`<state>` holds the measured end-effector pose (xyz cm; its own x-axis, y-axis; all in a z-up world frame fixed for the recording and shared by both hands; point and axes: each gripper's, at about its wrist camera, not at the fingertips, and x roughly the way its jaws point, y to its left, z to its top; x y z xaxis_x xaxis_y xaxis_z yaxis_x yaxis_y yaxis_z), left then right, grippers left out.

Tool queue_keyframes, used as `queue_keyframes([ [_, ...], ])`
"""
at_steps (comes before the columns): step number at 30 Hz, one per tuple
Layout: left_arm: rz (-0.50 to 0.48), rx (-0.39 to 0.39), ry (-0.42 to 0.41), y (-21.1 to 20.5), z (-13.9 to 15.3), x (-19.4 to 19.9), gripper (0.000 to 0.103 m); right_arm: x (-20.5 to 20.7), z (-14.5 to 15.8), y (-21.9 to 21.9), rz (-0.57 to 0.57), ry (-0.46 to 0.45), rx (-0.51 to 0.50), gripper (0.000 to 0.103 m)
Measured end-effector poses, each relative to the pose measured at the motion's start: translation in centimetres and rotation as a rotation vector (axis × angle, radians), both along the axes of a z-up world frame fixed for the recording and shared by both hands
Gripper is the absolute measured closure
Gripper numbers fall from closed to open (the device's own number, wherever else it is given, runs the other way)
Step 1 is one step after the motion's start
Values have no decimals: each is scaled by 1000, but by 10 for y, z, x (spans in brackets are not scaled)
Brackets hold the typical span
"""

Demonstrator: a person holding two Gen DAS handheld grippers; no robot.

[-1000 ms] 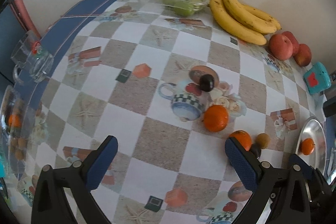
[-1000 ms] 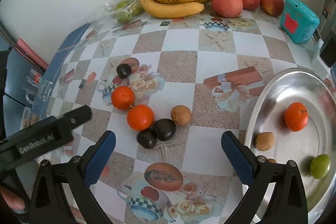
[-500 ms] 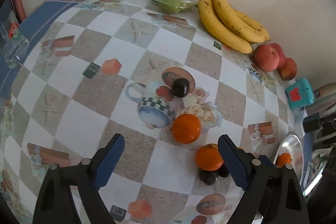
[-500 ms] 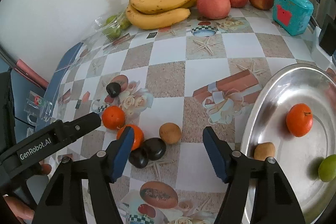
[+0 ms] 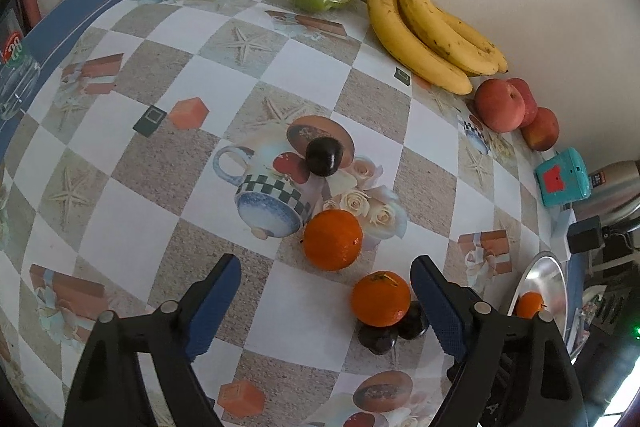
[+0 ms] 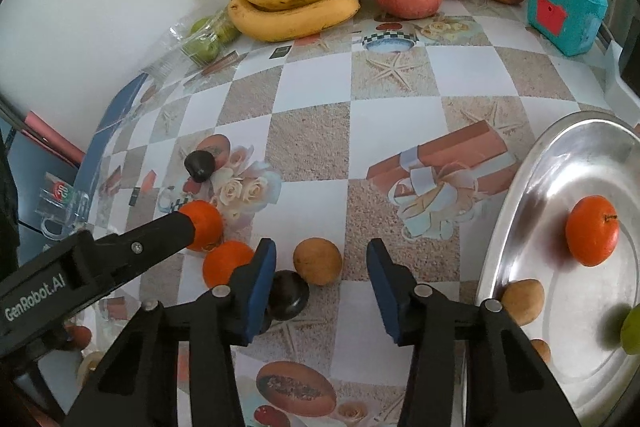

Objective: Organize fruits
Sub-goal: 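Close the right gripper on a brown fruit while the left grasps an orange, then carry the brown fruit and the orange over the steel bowl with both grippers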

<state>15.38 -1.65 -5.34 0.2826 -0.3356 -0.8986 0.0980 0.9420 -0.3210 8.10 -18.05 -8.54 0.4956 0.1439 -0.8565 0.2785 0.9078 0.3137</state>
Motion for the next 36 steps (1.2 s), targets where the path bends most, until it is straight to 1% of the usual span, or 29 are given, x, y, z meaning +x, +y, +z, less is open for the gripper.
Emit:
queue_keyframes([
  [1,-2,0,0,-1,0,0,15,0,0,0,-1,-1,4,62],
  [2,-2,2,0,-1,0,0,15,0,-1,0,-3,-1,12,66],
  [5,-7,2,0,-3,1,-1,15,0,-2,0,0,1,25,71],
  [6,-8,1,1,-3,1,-1,15,0,-2,0,1,0,29,76],
  [12,-15,1,-1,-7,2,-2,15,-3,2,-2,0,-22,49,76],
  [15,-16,-1,0,-8,2,-2,15,-6,8,-5,-8,-27,37,76],
  [17,-17,-6,2,-9,2,-3,17,-9,12,-8,-22,-24,17,76],
  [21,-31,-19,15,-13,-2,-3,24,-15,20,-16,-52,-18,-10,76],
  [23,-48,-22,22,-17,-4,-4,31,-18,23,-19,-62,-20,-12,76],
  [25,-67,-25,29,-21,-6,-5,42,-19,25,-21,-66,-24,-10,76],
  [27,-84,-23,35,-25,-7,-6,50,-21,27,-22,-68,-29,-12,76],
  [30,-106,-24,40,-30,-8,-9,57,-20,30,-22,-68,-34,-12,76],
  [32,-120,-21,39,-33,-8,-10,65,-20,30,-21,-67,-36,-12,76],
  [33,-123,-15,37,-34,-8,-11,66,-20,31,-21,-66,-37,-12,76],
  [36,-131,-8,30,-35,-6,-12,67,-21,32,-20,-65,-39,-11,76],
])
